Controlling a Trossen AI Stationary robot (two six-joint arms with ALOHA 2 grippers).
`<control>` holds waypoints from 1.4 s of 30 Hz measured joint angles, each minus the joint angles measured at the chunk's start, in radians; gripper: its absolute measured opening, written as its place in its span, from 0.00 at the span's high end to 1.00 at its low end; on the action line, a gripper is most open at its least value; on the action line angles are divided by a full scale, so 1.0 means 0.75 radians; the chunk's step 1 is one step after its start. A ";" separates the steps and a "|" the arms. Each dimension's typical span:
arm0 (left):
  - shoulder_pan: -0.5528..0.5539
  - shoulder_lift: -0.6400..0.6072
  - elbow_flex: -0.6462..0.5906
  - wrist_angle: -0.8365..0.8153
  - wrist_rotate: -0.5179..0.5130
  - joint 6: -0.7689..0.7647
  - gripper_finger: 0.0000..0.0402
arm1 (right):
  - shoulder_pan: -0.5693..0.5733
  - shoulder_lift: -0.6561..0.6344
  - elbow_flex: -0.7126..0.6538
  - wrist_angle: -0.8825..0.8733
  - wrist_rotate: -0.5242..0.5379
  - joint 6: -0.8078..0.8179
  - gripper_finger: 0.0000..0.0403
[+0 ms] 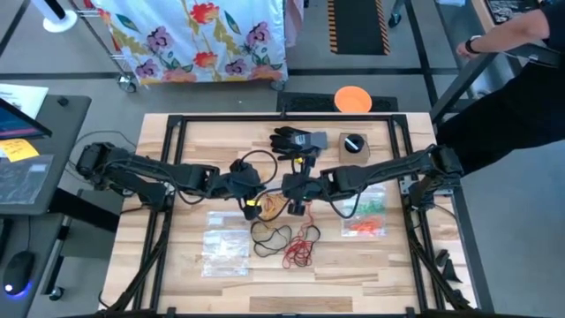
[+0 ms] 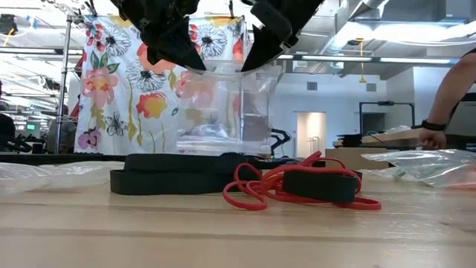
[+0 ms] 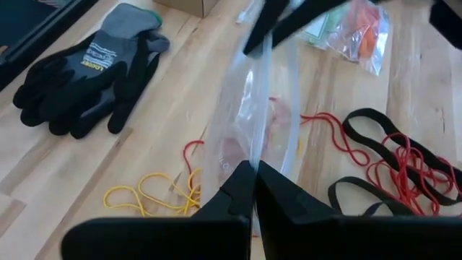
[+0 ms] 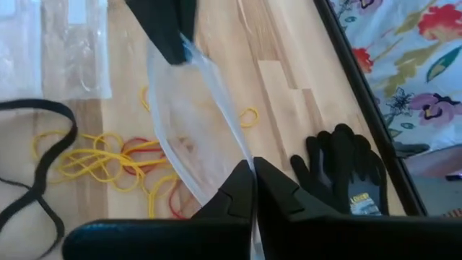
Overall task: Sort rubber bands
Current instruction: Open the transparent zip bag
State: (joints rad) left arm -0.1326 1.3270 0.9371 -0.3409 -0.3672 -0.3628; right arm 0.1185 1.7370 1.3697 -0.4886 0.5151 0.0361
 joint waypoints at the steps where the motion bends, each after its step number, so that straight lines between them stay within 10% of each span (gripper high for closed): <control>1: -0.001 0.000 0.000 -0.003 0.000 0.000 1.00 | -0.001 0.000 0.000 -0.006 0.004 -0.013 0.97; 19: -0.001 0.000 -0.002 0.010 -0.007 0.008 0.98 | -0.013 0.000 -0.002 0.077 0.026 -0.009 0.99; 32: 0.005 0.000 -0.003 0.159 -0.239 0.126 0.56 | -0.012 0.000 -0.002 0.178 -0.146 0.055 1.00; 42: 0.001 -0.001 -0.004 0.198 -0.085 0.162 0.51 | 0.000 0.000 -0.003 0.280 -0.135 -0.025 1.00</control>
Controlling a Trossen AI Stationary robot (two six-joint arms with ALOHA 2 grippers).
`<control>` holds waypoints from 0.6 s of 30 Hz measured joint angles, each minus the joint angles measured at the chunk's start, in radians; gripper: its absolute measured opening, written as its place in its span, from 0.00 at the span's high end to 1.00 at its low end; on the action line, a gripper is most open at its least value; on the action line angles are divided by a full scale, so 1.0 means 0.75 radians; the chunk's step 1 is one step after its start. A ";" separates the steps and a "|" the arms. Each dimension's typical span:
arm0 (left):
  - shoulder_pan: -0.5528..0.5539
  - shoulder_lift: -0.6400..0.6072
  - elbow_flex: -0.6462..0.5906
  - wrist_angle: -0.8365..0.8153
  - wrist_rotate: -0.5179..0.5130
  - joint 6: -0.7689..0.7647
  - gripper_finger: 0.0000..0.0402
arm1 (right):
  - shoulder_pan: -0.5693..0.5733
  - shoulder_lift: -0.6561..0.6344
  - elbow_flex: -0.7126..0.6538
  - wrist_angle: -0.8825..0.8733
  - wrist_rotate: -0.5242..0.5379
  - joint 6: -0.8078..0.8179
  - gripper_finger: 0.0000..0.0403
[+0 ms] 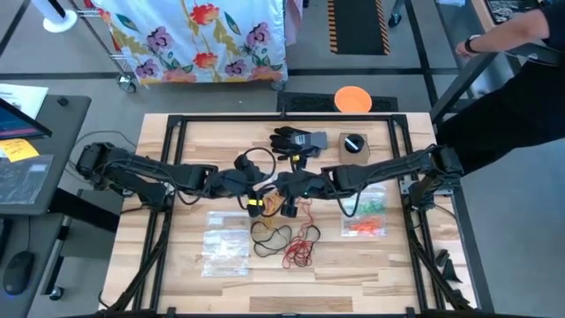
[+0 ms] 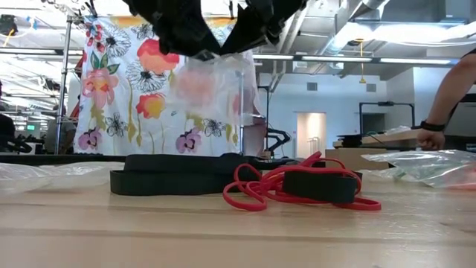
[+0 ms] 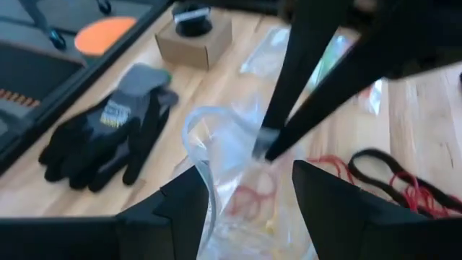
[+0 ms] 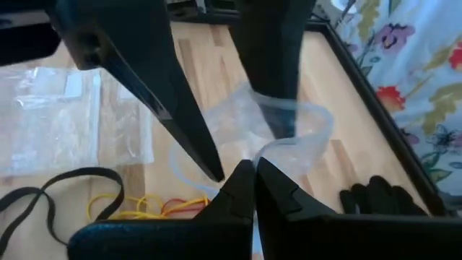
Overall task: Sort rubber bands
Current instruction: Open the transparent zip bag
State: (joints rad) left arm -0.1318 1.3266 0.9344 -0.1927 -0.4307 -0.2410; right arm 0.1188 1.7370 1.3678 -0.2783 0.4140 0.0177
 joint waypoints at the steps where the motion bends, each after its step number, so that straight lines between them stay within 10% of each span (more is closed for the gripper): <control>1: 0.000 0.000 0.000 -0.018 0.002 -0.014 0.51 | 0.000 0.000 0.000 -0.009 0.013 0.000 1.00; 18: -0.001 0.003 -0.004 -0.053 -0.190 0.139 0.36 | -0.016 -0.018 0.002 -0.450 0.119 0.167 1.00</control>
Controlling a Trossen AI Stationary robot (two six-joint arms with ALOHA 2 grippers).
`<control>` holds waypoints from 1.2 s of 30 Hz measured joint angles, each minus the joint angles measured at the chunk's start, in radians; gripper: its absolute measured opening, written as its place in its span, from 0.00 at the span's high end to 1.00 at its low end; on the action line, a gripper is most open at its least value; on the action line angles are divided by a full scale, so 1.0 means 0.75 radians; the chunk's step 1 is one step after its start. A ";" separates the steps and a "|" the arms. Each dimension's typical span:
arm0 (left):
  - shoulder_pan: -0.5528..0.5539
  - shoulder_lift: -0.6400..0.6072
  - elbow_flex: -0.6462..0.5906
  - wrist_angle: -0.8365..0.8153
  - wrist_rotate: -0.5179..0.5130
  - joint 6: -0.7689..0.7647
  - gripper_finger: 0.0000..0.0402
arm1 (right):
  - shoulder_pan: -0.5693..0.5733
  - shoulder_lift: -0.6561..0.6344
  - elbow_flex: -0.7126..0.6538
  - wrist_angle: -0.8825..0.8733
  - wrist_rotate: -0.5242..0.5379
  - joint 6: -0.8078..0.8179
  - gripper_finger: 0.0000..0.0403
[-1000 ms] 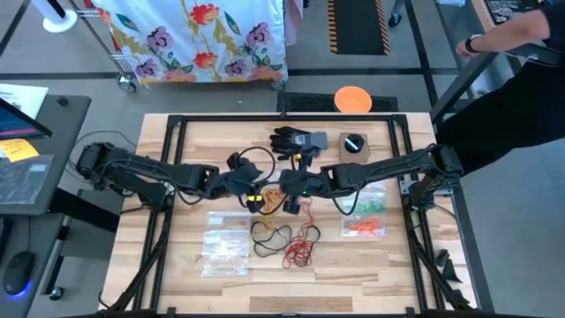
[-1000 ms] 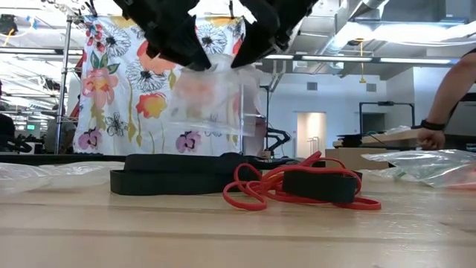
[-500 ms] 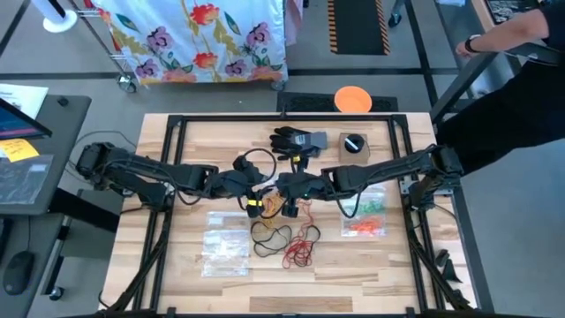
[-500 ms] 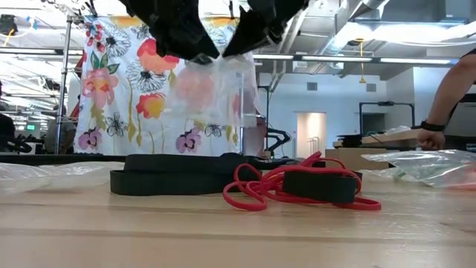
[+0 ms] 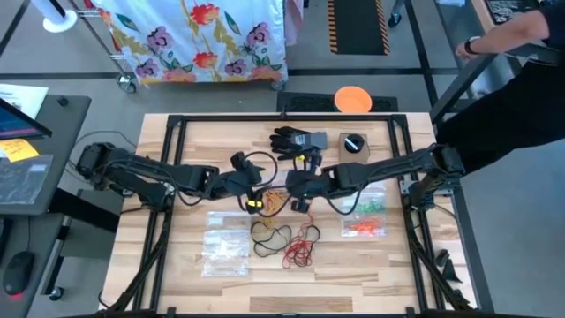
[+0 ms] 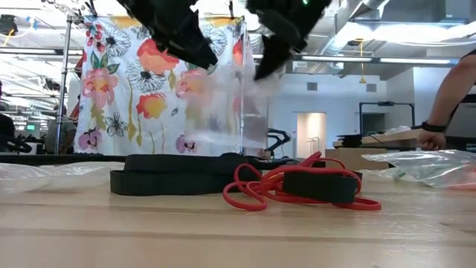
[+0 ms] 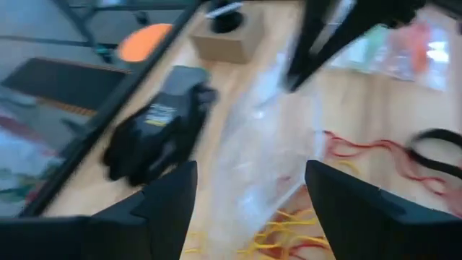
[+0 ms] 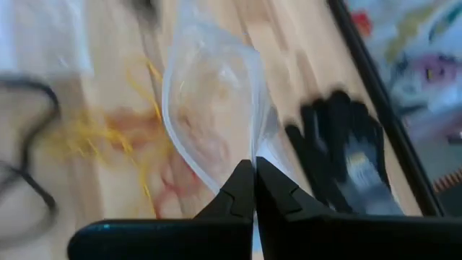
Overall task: Sort rubber bands
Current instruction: Open the transparent zip bag, then put the yellow rubber band into the transparent zip bag
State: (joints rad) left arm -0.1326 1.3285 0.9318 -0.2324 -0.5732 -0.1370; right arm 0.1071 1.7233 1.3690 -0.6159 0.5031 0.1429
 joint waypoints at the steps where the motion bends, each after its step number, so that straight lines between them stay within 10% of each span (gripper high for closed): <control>1: 0.000 -0.008 0.000 -0.011 -0.028 -0.007 0.35 | -0.006 0.000 -0.001 -0.052 -0.003 0.017 1.00; 11: -0.007 -0.047 -0.035 -0.291 -0.005 -0.114 0.35 | -0.008 -0.250 -0.211 -0.314 -0.035 0.230 1.00; 17: -0.013 -0.043 -0.217 0.088 0.284 -0.072 0.35 | -0.047 -0.559 -0.511 -0.245 -0.221 0.405 1.00; 36: 0.001 0.309 -0.411 0.395 0.125 -0.250 0.35 | 0.032 -0.632 -0.721 0.034 -0.249 0.459 1.00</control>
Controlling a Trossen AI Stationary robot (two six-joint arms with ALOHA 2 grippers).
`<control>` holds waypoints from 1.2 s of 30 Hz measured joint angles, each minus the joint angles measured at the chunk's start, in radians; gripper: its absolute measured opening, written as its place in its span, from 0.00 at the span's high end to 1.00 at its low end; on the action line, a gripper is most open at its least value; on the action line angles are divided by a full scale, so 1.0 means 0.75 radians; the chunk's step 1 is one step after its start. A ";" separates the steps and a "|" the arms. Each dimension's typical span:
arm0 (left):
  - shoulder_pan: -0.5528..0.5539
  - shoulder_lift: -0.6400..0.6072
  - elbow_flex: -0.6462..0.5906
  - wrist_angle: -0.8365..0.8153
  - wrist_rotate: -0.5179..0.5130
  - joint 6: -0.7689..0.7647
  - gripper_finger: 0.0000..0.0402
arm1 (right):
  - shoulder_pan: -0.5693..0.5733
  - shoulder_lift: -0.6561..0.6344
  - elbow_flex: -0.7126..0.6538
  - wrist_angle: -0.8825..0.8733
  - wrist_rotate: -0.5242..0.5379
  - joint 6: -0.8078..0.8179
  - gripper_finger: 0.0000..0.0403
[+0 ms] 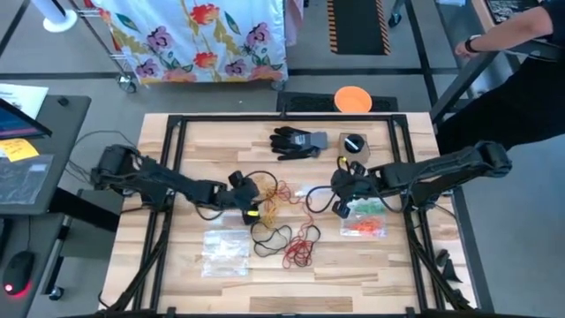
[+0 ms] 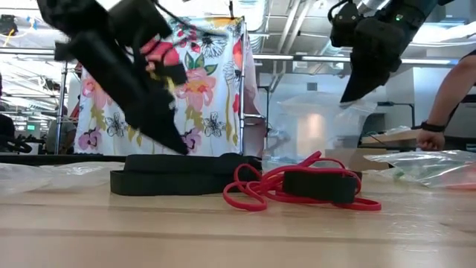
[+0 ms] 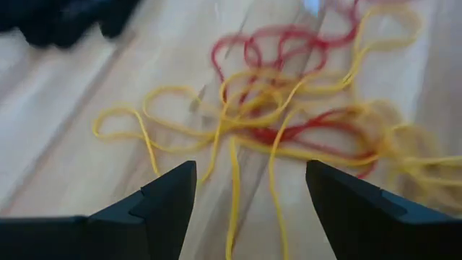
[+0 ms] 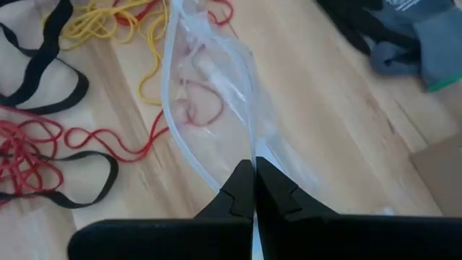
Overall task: Sort rubber bands
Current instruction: Put the yellow rubber band into the transparent zip bag
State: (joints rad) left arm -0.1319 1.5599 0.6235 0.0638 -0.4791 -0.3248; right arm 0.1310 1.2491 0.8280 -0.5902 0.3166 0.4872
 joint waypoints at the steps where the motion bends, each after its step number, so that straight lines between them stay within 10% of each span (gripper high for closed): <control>1: 0.003 0.034 0.000 -0.001 -0.018 -0.018 0.35 | 0.000 0.000 0.000 0.001 0.003 -0.008 1.00; 10: 0.002 0.178 0.006 0.095 -0.096 -0.174 0.41 | 0.000 0.000 0.000 0.025 0.046 -0.021 1.00; 18: -0.084 0.144 0.075 0.065 -0.097 -0.174 0.96 | 0.007 0.000 0.000 0.026 0.068 0.047 0.99; 36: -0.201 -0.132 0.418 0.381 -0.164 0.388 1.00 | -0.070 0.000 0.037 0.164 -0.021 0.202 0.99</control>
State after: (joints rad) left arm -0.2829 1.4613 0.9369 0.3498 -0.6021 -0.0340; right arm 0.0787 1.2491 0.8558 -0.4669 0.3007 0.6390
